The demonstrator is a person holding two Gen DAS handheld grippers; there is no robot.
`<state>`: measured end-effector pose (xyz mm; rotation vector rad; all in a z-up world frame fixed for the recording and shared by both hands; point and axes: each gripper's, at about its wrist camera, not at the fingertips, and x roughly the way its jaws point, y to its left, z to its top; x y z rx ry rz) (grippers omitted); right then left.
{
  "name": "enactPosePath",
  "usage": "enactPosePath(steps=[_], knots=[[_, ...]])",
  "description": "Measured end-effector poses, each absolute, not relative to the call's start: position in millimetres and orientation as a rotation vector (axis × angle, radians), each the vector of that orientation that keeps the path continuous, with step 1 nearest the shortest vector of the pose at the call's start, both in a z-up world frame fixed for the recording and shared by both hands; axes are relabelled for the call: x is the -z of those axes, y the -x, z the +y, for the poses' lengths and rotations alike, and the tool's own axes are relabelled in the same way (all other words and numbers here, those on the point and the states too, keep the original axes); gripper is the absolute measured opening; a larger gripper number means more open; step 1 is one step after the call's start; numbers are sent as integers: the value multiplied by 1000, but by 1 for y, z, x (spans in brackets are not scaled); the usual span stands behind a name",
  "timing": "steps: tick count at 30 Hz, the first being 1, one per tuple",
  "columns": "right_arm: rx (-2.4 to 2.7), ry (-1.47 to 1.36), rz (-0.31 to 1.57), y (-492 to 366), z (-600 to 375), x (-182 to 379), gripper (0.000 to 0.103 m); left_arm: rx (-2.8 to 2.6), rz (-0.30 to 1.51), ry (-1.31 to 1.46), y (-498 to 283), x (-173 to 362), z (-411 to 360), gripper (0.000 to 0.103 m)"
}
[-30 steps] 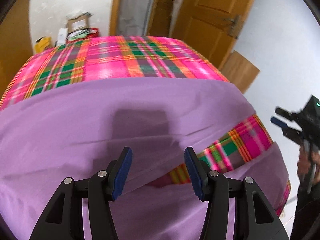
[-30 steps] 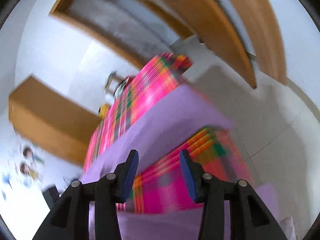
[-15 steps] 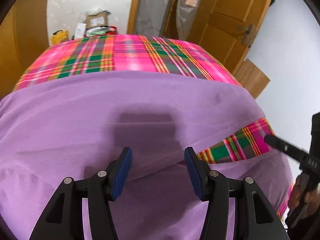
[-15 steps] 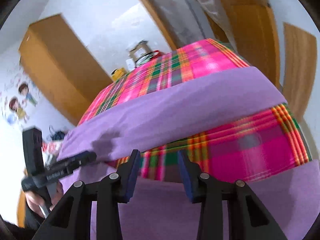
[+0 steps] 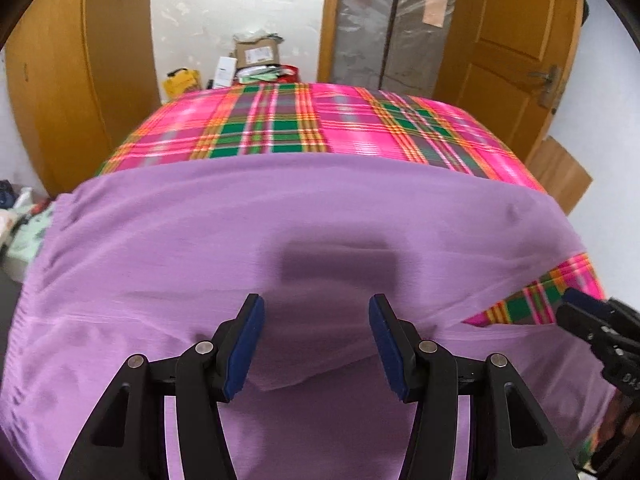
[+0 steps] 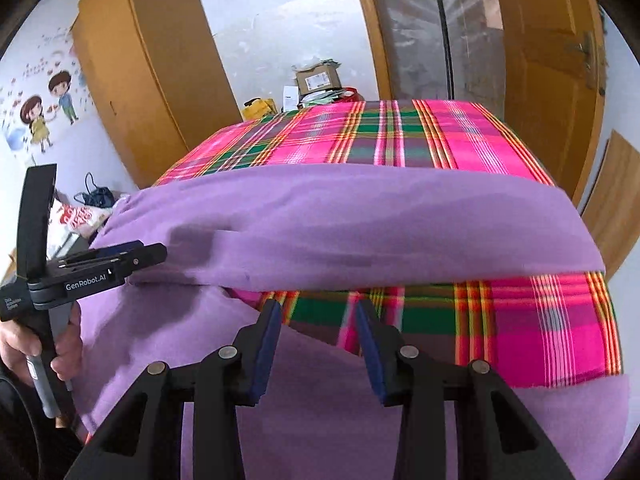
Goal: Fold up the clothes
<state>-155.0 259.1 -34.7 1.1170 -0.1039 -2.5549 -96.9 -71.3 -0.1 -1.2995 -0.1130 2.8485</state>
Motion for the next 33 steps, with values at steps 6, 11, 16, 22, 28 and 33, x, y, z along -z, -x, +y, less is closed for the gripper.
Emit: enactPosePath(steps=[6, 11, 16, 22, 28, 33], knots=[[2578, -1129, -8, 157, 242, 33, 40, -2884, -103, 1291, 97, -1, -86, 57], [2544, -1181, 15, 162, 231, 41, 40, -2919, -138, 1295, 96, -2, -114, 57], [2512, -1204, -34, 165, 229, 45, 40, -2987, -211, 1292, 98, -10, -169, 57], [2497, -1211, -83, 168, 225, 47, 40, -3117, -260, 1282, 112, -21, -252, 57], [2483, -1199, -91, 166, 214, 47, 40, -3103, -412, 1363, 135, -11, -322, 57], [2480, -1205, -102, 166, 208, 48, 40, -3058, -523, 1386, 154, 0, -342, 57]])
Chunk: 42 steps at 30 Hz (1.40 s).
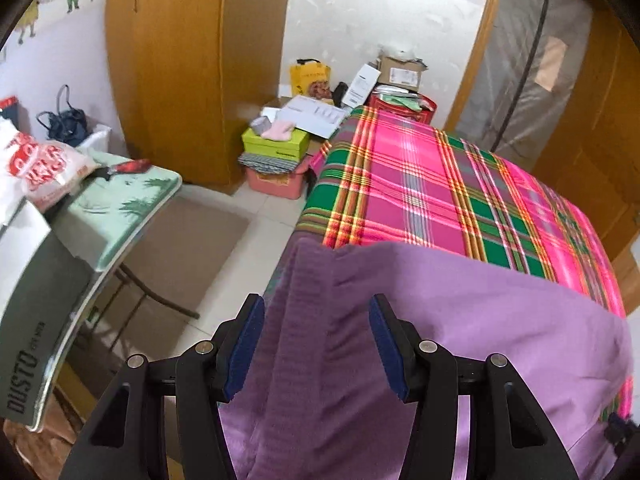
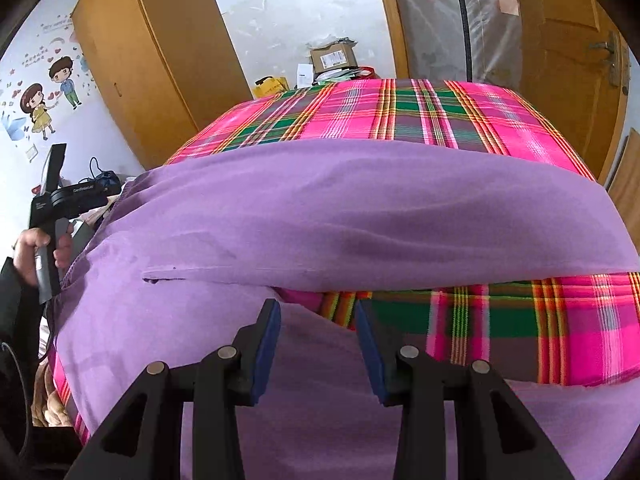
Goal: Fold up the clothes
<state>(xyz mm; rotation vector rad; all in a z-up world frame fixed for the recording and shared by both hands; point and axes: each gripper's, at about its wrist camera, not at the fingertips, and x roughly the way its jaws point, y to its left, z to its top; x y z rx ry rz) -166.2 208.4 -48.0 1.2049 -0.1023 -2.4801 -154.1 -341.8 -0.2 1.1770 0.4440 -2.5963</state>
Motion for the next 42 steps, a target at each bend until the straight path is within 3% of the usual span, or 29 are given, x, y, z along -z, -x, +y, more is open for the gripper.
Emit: enactPosePath(steps=[9, 12, 16, 19, 24, 31, 36, 42], knots=[[2479, -1218, -131, 168, 206, 50, 40, 2608, 399, -1196, 175, 16, -335, 54], [2478, -1224, -142, 169, 206, 50, 40, 2596, 360, -1199, 176, 19, -335, 30], [2476, -1232, -154, 172, 205, 51, 40, 2595, 332, -1184, 177, 21, -335, 25], [2473, -1235, -160, 173, 204, 51, 40, 2587, 287, -1138, 177, 15, -335, 24], [2475, -1235, -170, 174, 204, 52, 40, 2566, 372, -1176, 185, 21, -353, 24], [2480, -1228, -181, 172, 205, 53, 40, 2628, 392, -1126, 170, 3, -348, 35], [2476, -1225, -185, 172, 201, 54, 40, 2654, 434, -1031, 156, -19, -354, 38], [2465, -1186, -178, 170, 195, 49, 40, 2691, 515, -1126, 143, -16, -347, 40]])
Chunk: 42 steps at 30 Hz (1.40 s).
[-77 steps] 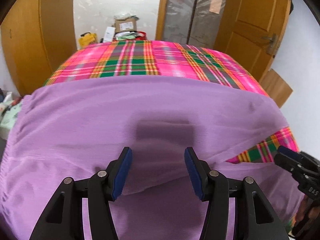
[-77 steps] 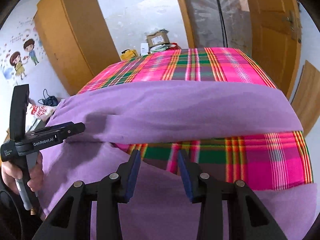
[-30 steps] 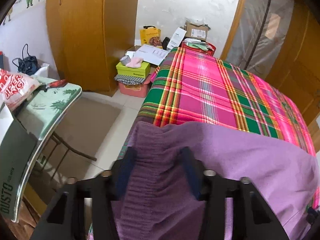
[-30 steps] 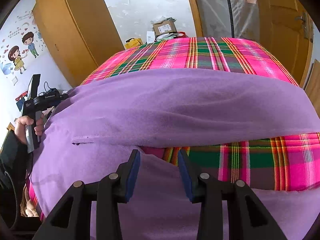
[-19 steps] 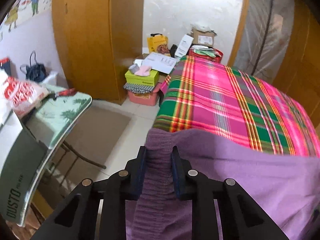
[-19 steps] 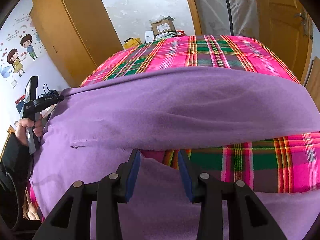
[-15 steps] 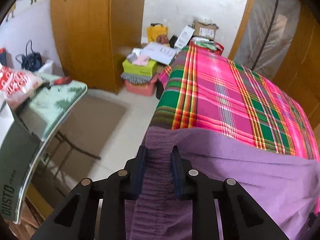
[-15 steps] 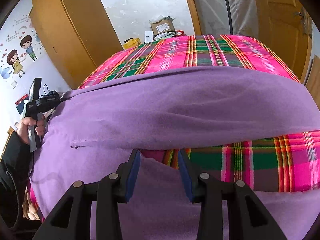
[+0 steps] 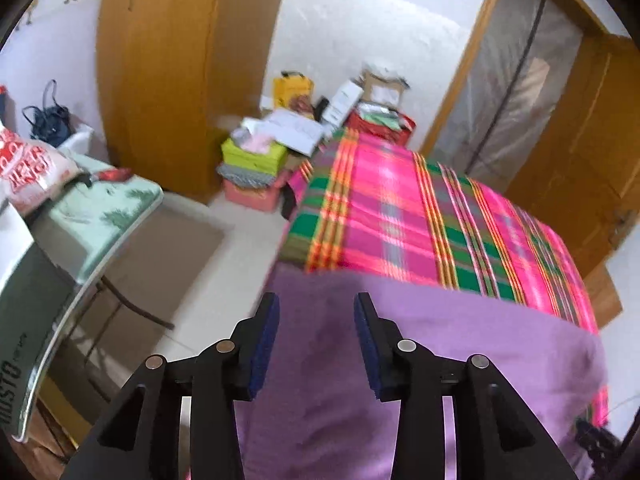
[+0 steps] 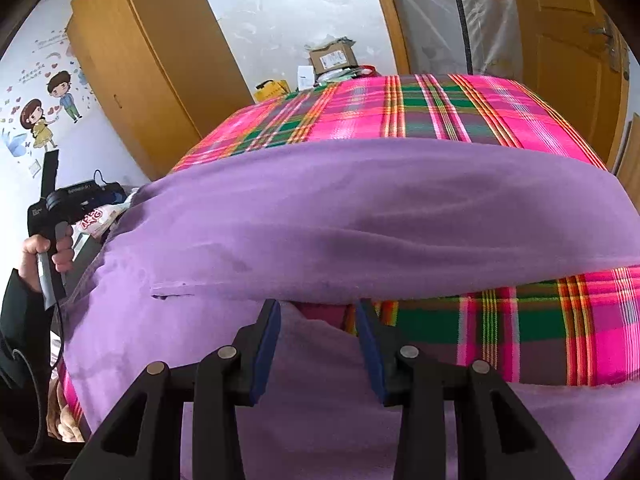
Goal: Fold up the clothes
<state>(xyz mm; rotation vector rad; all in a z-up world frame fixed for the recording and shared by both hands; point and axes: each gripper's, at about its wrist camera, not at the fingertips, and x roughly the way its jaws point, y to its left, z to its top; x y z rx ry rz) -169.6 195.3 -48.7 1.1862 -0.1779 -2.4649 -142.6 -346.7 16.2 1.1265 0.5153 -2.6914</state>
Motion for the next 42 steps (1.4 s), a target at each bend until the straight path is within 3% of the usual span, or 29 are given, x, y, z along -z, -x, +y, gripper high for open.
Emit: enactPosePath(steps=[12, 24, 27, 28, 31, 42], knots=[[2426, -1087, -90, 161, 175, 43, 40, 2611, 502, -1163, 42, 12, -343, 40], [2392, -1101, -96, 150, 168, 46, 40, 2661, 427, -1197, 49, 24, -330, 40], [2400, -1105, -103, 148, 170, 46, 40, 2649, 386, -1199, 50, 27, -329, 26], [2402, -1107, -103, 147, 170, 46, 40, 2644, 380, -1194, 49, 27, -329, 13], [2403, -1106, -106, 147, 169, 46, 40, 2623, 397, -1173, 43, 26, -332, 2], [2396, -1093, -68, 147, 161, 43, 40, 2558, 373, -1105, 21, 16, -344, 1]])
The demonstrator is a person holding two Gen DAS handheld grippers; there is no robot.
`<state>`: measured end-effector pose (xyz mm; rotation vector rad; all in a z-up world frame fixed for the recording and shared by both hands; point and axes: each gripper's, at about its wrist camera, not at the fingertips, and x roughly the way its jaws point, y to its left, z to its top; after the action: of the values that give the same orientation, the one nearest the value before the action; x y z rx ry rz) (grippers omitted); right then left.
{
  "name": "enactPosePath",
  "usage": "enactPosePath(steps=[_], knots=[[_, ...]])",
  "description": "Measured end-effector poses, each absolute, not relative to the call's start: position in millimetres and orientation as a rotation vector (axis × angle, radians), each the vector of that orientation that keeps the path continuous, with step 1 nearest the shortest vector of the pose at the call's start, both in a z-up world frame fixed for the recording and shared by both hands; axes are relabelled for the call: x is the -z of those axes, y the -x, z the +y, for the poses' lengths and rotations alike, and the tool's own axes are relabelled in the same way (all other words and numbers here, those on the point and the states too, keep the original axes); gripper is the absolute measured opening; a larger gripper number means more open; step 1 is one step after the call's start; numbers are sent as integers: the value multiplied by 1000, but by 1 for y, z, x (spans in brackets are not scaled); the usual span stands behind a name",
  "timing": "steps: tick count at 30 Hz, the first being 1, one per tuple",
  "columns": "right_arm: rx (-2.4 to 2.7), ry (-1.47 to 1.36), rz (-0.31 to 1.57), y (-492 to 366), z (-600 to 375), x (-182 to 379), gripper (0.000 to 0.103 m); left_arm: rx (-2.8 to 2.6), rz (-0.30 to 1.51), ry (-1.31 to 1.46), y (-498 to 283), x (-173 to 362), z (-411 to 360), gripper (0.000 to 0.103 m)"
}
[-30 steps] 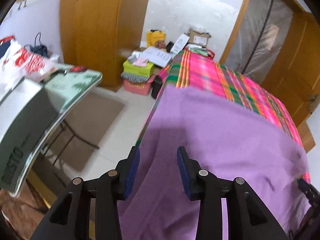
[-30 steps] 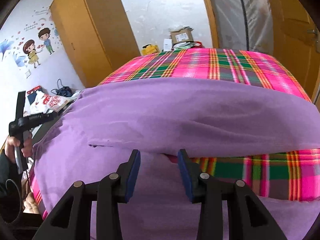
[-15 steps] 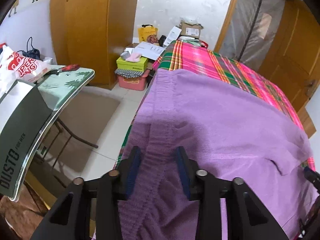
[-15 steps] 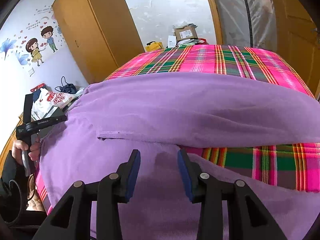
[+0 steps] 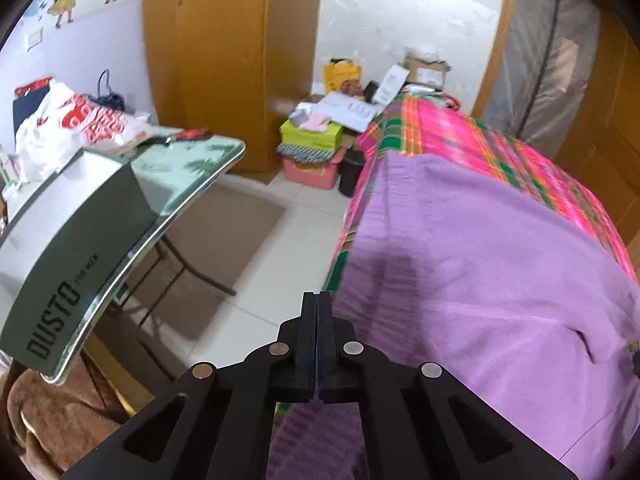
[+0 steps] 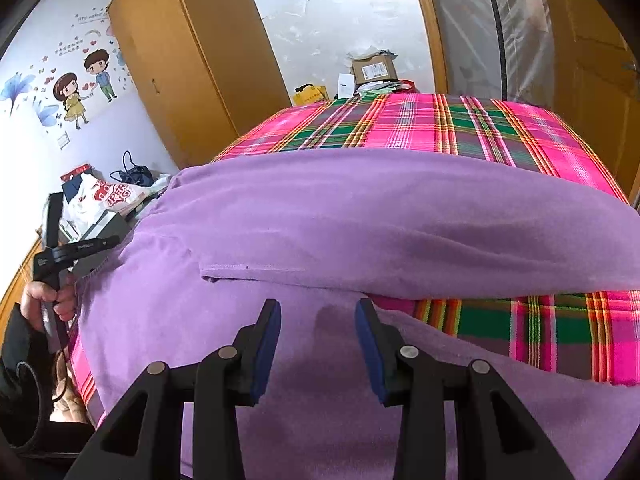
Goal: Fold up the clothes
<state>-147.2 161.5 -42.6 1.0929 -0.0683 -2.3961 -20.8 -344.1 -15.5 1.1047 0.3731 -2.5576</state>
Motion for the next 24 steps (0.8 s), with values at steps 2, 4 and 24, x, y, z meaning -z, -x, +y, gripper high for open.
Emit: enactPosePath(steps=[2, 4, 24], knots=[[2385, -1094, -47, 147, 157, 42, 40, 2601, 374, -1099, 15, 9, -334, 1], [2362, -1086, 3, 148, 146, 41, 40, 2646, 380, -1097, 11, 4, -323, 1], [2324, -1095, 171, 216, 103, 33, 32, 2677, 416, -1190, 1, 18, -299, 8]])
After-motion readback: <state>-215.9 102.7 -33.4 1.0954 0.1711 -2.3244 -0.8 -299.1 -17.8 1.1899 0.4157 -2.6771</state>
